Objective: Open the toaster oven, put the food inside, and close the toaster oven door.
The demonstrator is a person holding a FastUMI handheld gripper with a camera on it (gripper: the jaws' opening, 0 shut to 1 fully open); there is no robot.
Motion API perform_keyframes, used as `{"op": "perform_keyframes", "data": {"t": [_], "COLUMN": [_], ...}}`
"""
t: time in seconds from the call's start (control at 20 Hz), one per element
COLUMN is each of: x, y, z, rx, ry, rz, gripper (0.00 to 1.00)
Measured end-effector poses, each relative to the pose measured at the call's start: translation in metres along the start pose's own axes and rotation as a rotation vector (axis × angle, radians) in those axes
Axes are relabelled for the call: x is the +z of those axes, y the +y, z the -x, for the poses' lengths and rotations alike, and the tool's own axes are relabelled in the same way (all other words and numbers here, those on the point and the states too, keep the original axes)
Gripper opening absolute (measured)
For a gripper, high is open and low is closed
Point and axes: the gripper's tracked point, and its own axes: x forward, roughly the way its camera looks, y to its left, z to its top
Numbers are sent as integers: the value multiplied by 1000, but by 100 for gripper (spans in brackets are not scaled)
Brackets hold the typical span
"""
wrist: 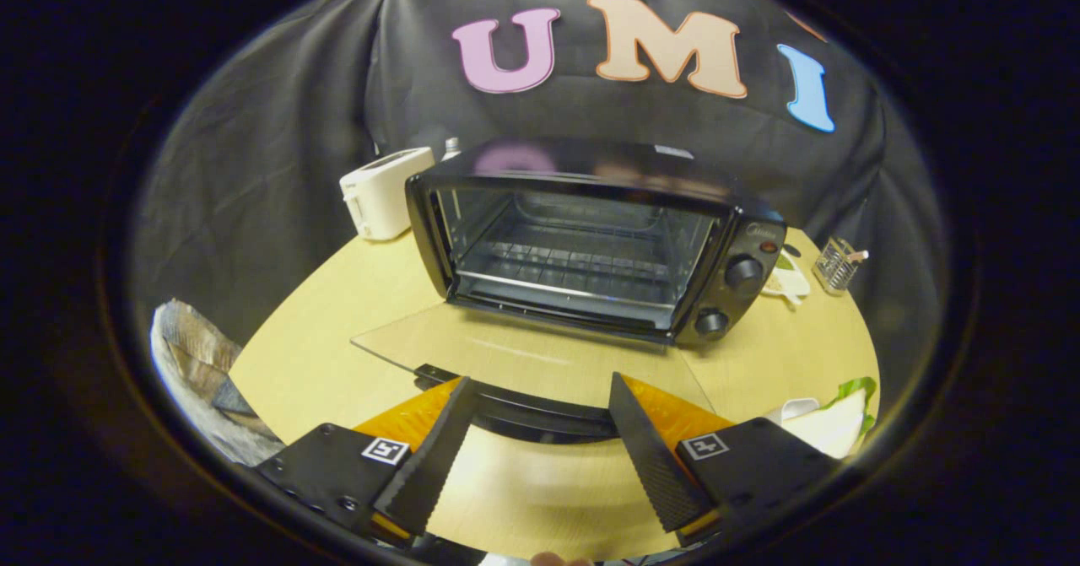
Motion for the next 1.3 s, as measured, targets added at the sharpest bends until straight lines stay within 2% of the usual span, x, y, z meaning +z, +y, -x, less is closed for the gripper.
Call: {"op": "perform_keyframes", "data": {"t": [0.35, 0.65, 0.85, 1.0, 1.3], "x": [-51, -57, -21, 15, 62], "y": [7, 5, -13, -48, -165], "z": [-17, -20, -6, 10, 57], "rx": [17, 45, 41, 4, -170], "ry": [99, 100, -13, -107, -245], "rz": [33, 9, -24, -50, -112], "gripper": [100, 100, 100, 100, 100]}}
